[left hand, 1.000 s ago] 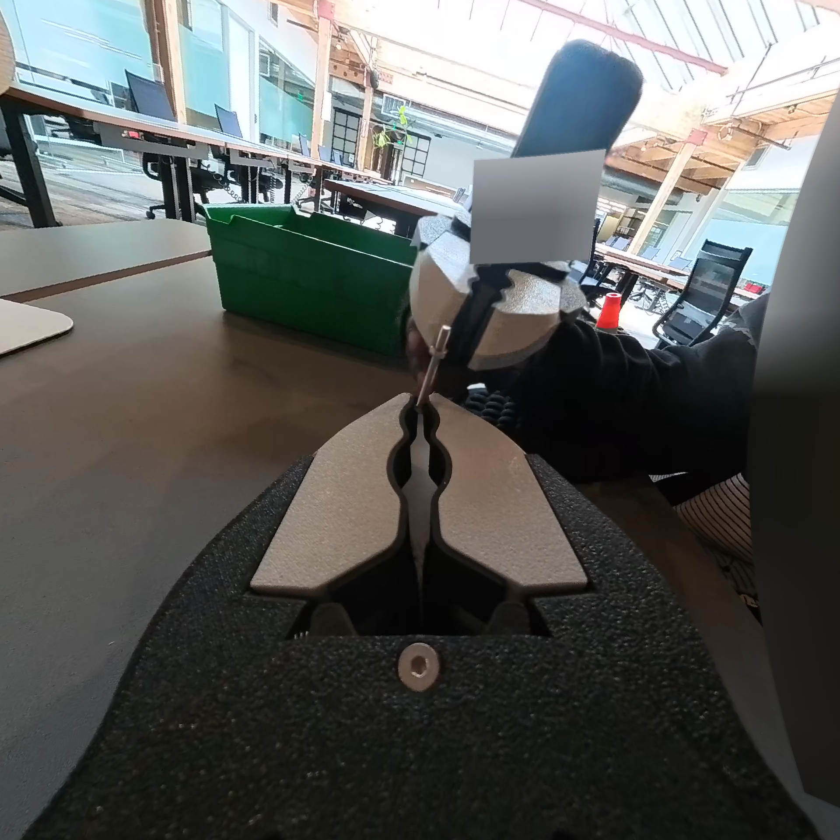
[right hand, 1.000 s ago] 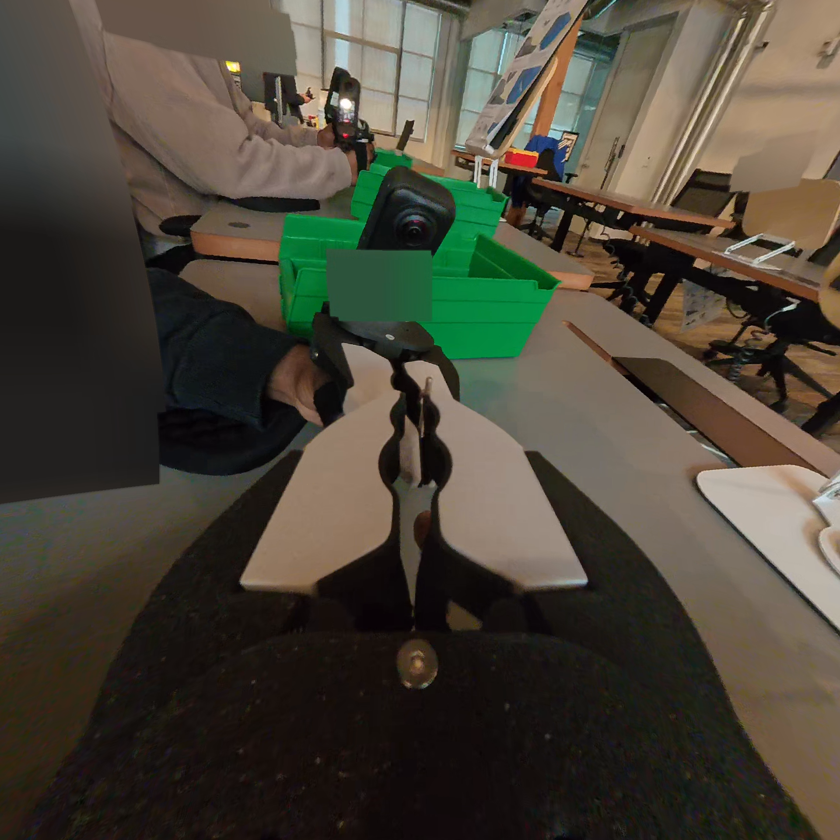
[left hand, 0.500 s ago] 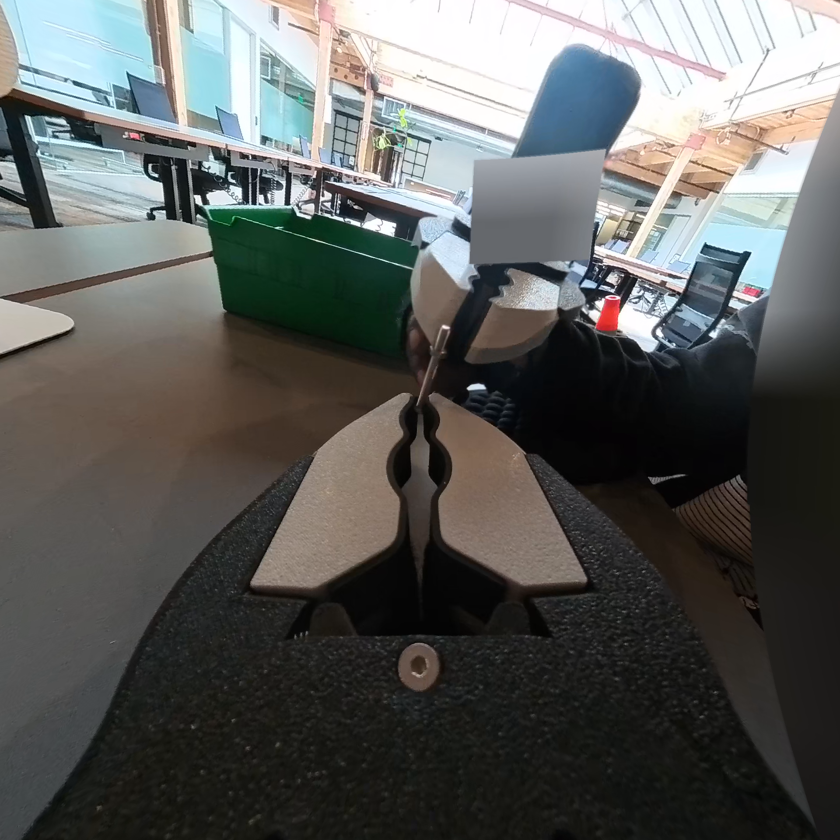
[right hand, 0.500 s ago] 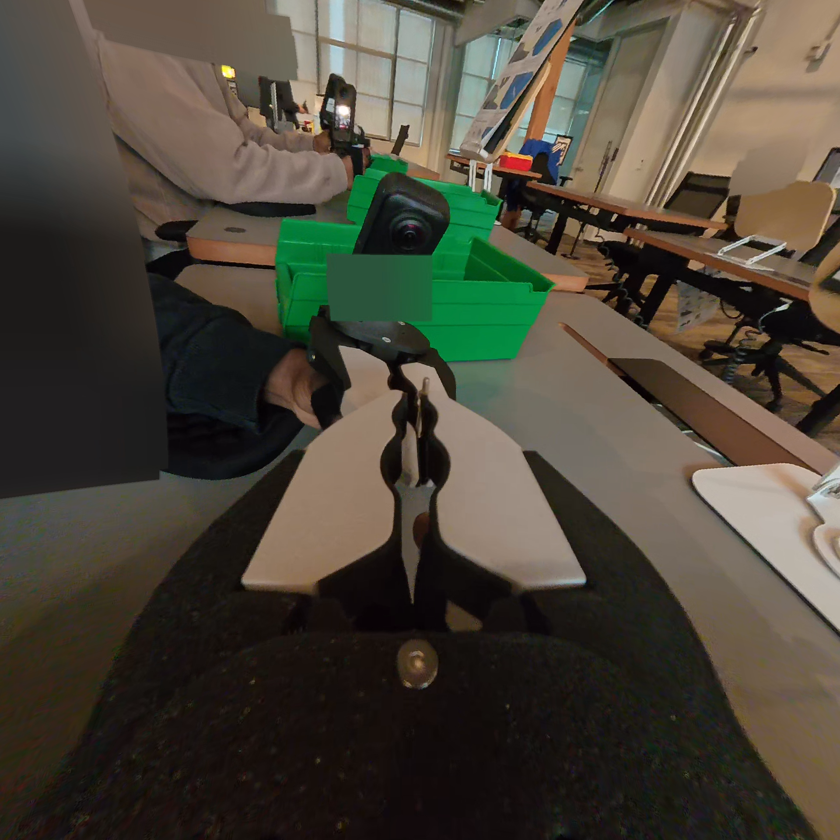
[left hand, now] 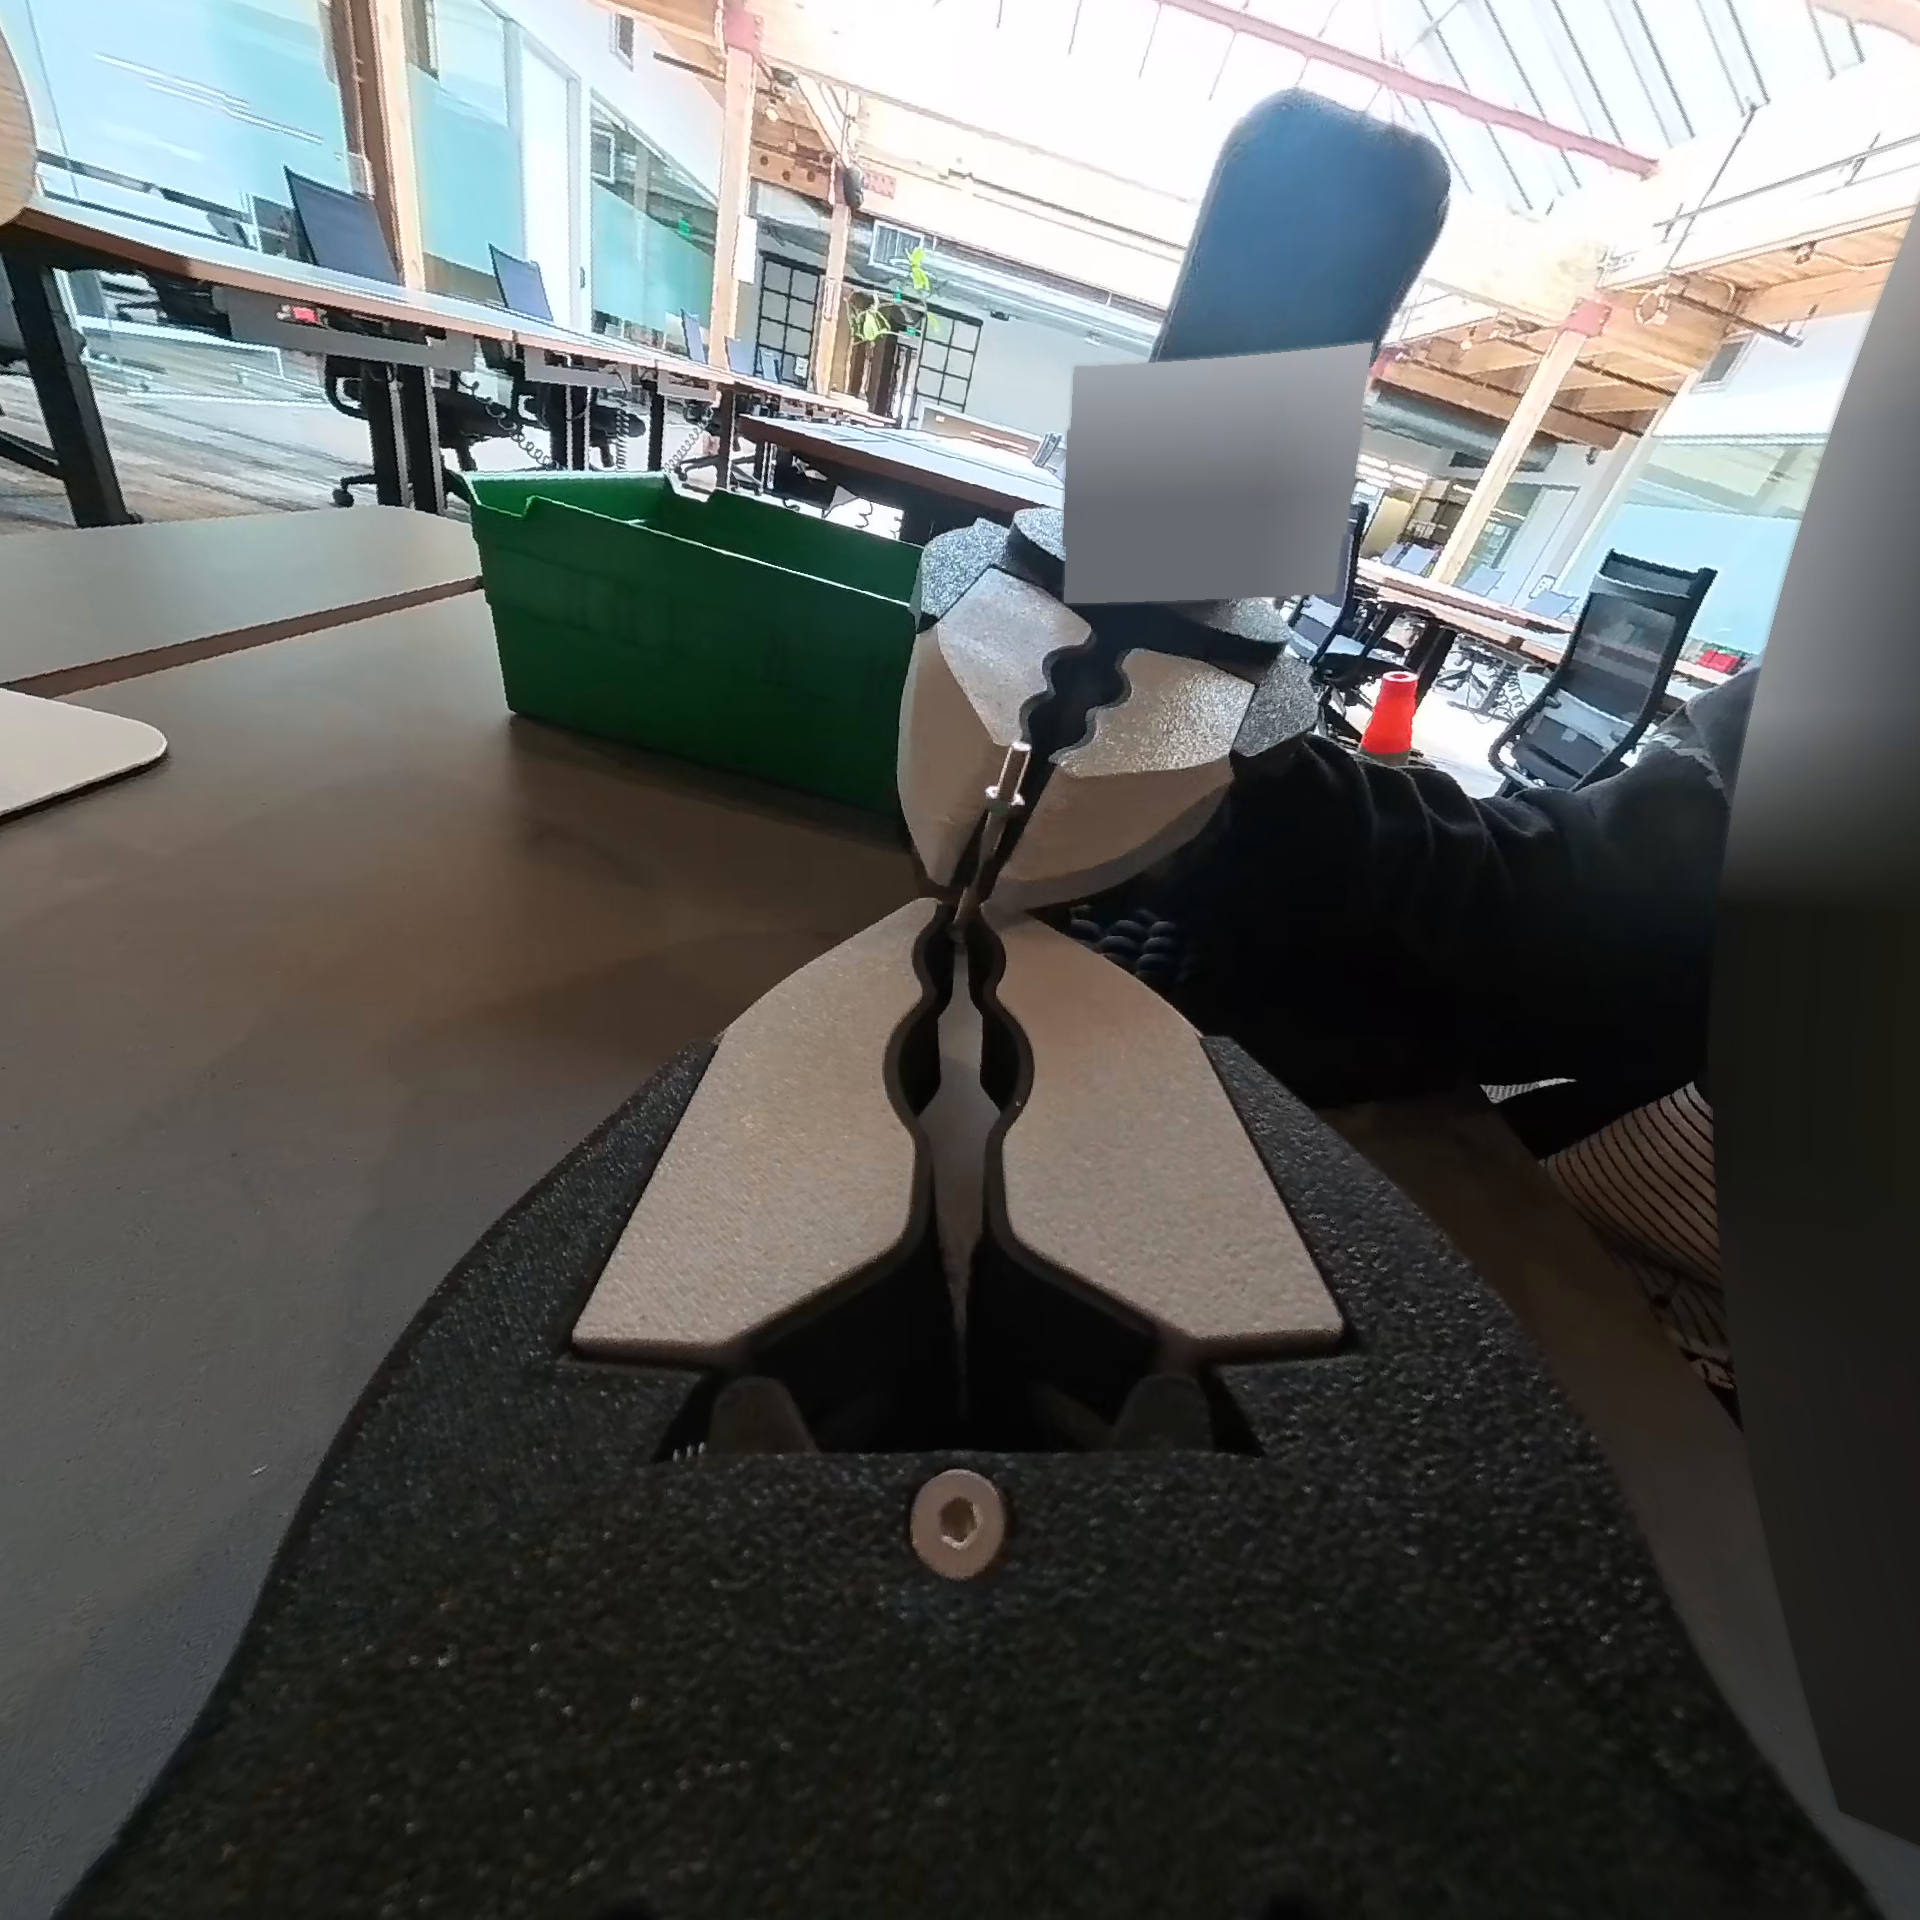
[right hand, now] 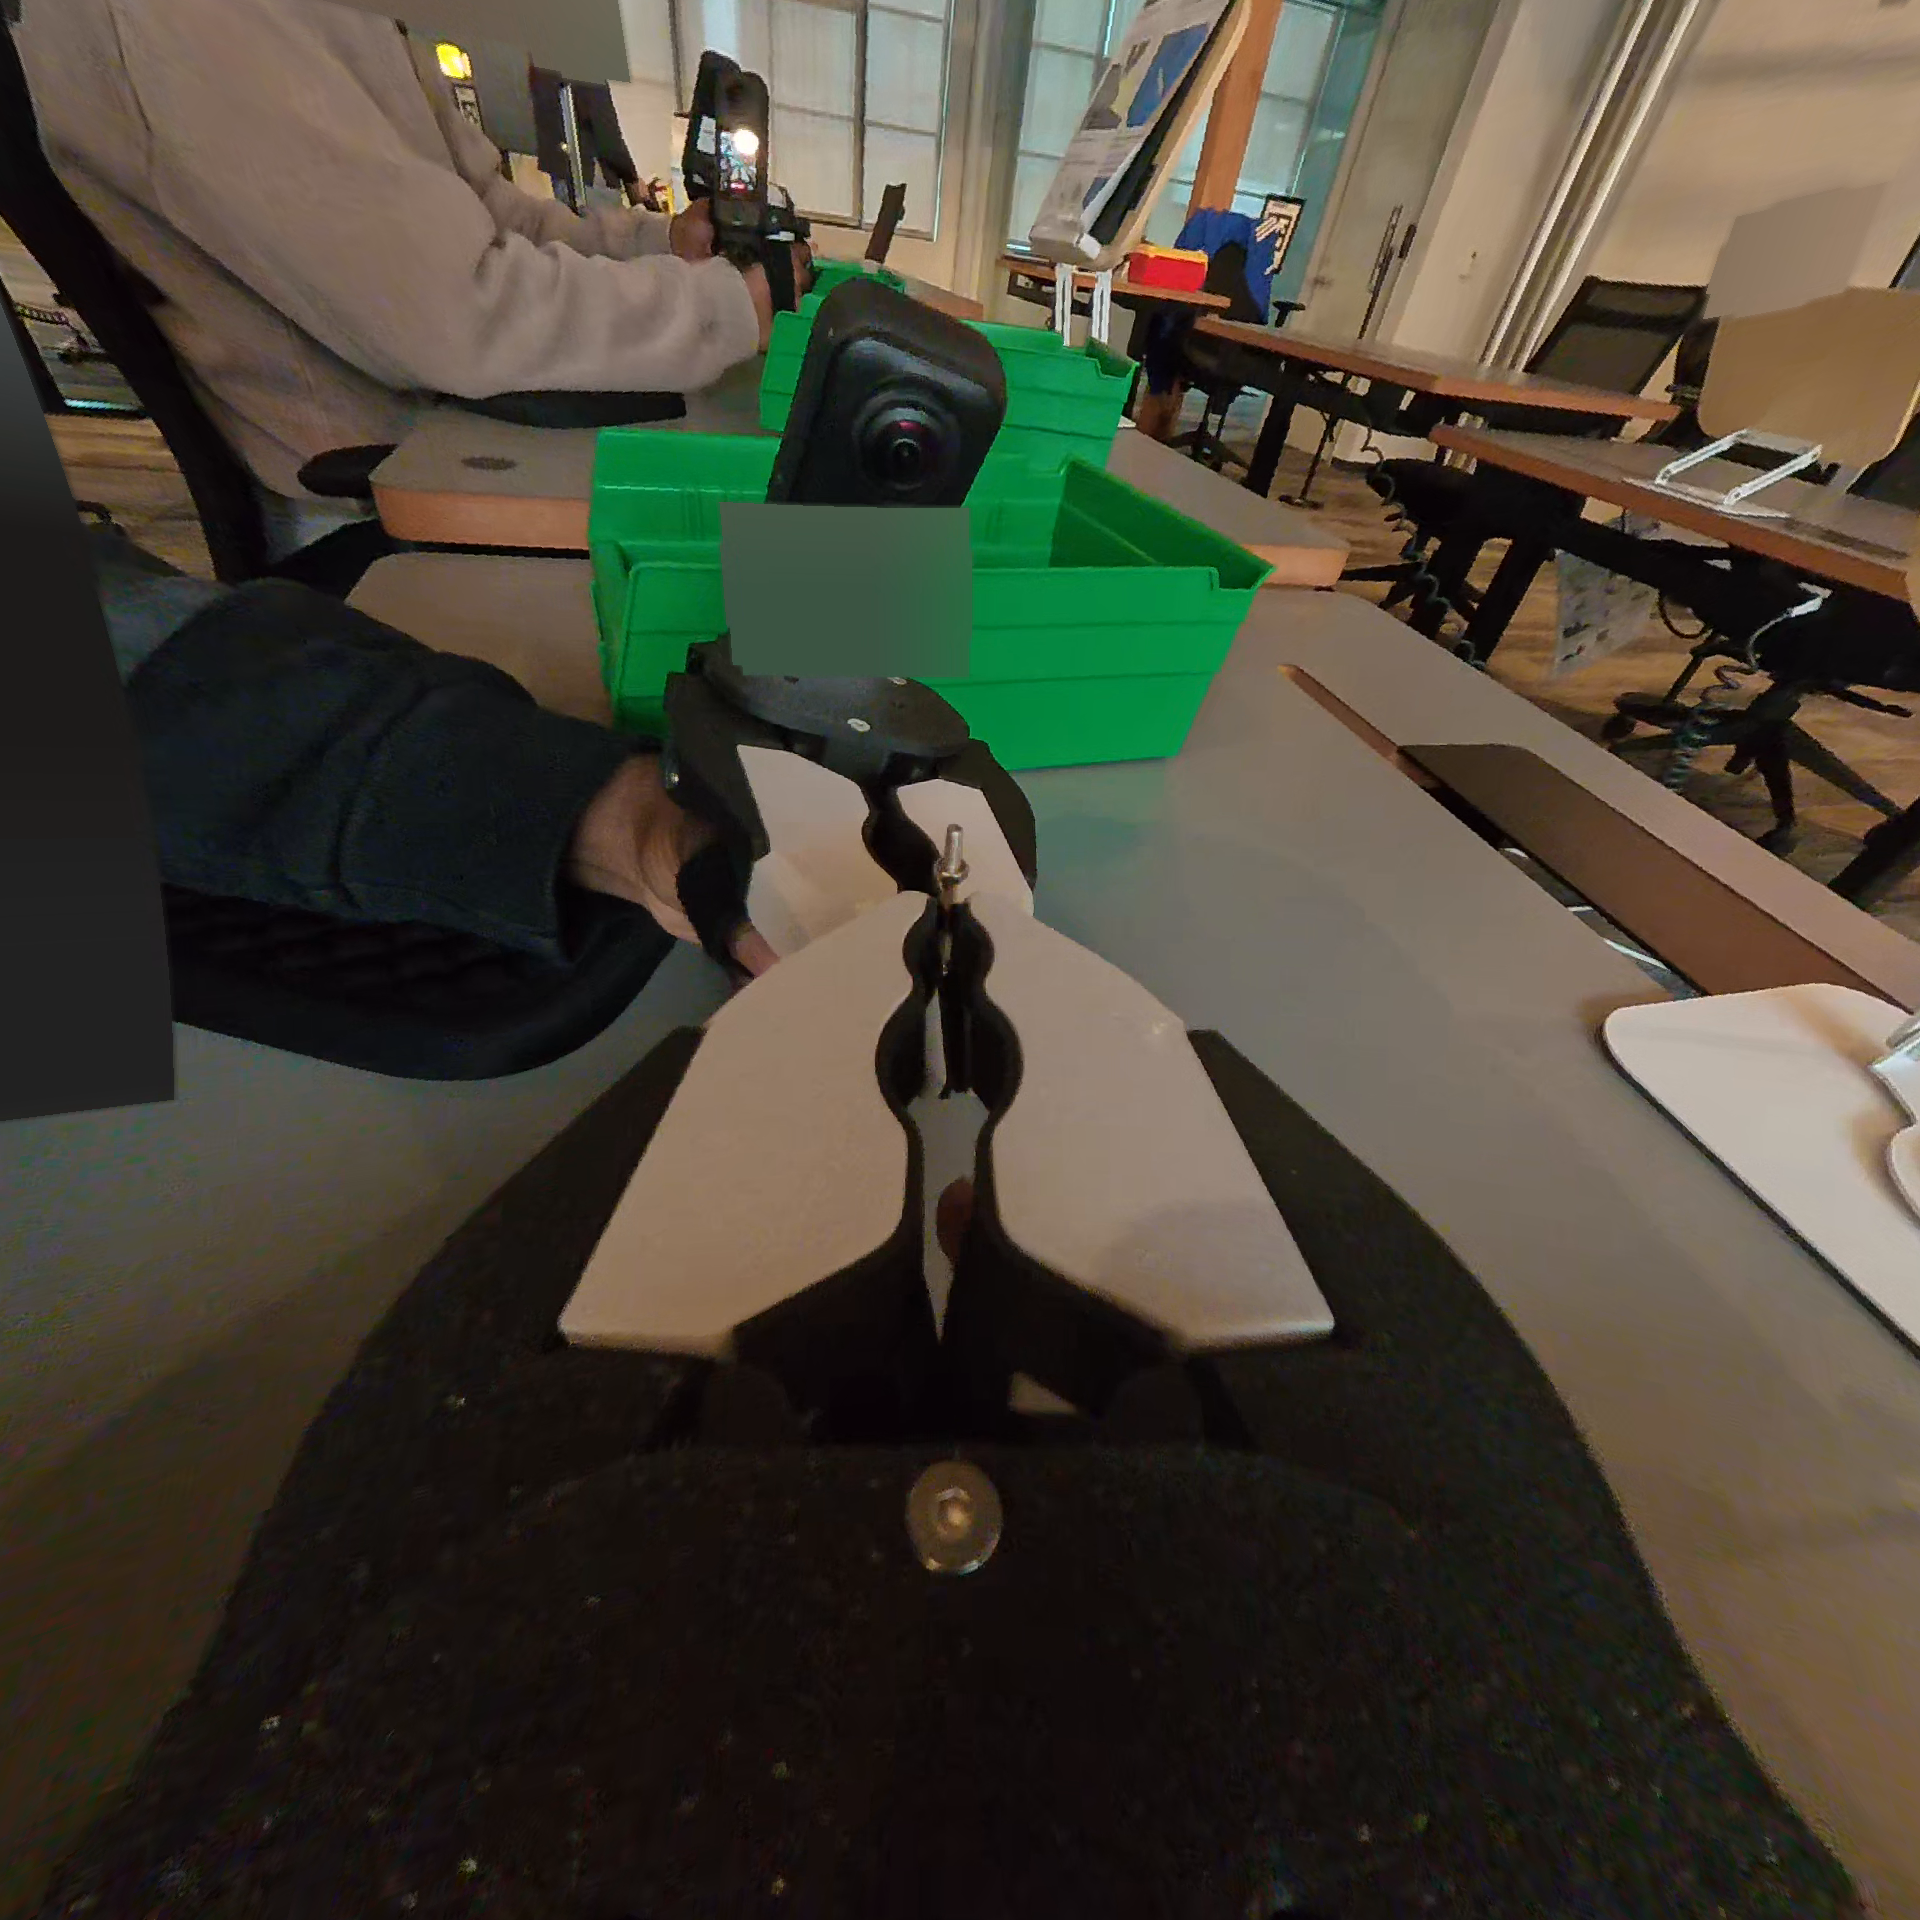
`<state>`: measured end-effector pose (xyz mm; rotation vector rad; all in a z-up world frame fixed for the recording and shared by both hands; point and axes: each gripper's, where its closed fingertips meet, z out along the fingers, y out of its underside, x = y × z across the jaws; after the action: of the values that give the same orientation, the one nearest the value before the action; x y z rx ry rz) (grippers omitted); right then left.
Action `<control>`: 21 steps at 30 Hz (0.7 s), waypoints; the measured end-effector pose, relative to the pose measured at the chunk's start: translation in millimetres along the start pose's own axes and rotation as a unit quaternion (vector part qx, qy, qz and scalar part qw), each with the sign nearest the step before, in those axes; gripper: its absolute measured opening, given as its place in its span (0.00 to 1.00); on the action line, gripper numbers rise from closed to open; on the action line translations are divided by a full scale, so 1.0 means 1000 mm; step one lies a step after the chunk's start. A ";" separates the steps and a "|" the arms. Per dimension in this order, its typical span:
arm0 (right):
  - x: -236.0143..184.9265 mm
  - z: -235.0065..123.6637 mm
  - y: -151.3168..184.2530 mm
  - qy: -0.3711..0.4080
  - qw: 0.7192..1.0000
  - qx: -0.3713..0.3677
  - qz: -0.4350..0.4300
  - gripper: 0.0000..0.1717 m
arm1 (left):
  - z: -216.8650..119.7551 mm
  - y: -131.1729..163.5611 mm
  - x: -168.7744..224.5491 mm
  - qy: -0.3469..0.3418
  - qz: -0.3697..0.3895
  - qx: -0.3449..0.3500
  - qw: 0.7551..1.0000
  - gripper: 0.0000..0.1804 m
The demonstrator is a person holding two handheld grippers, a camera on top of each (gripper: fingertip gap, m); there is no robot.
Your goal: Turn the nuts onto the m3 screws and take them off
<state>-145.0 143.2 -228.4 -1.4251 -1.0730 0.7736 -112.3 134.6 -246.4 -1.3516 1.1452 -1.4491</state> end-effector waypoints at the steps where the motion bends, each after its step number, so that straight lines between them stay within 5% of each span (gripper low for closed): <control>1: 0.000 0.000 0.000 0.000 1.000 0.000 0.001 0.00 | 0.000 0.000 0.000 0.001 0.001 0.001 1.000 0.01; 5: 0.000 -0.001 -0.001 -0.011 1.000 0.002 0.027 0.00 | 0.000 -0.001 0.002 -0.003 0.014 0.002 1.000 0.01; 15: 0.031 -0.023 -0.017 0.003 0.986 0.048 0.163 0.01 | 0.003 -0.002 -0.004 -0.047 0.059 0.004 0.997 0.44; 21: 0.075 -0.067 -0.033 0.074 0.959 0.022 0.274 0.01 | 0.003 -0.003 -0.011 -0.081 0.070 0.002 0.994 0.51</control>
<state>-61.8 184.9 -177.6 -1.7378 -0.5377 1.0514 -108.8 145.7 -246.5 -1.3325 1.1071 -1.2195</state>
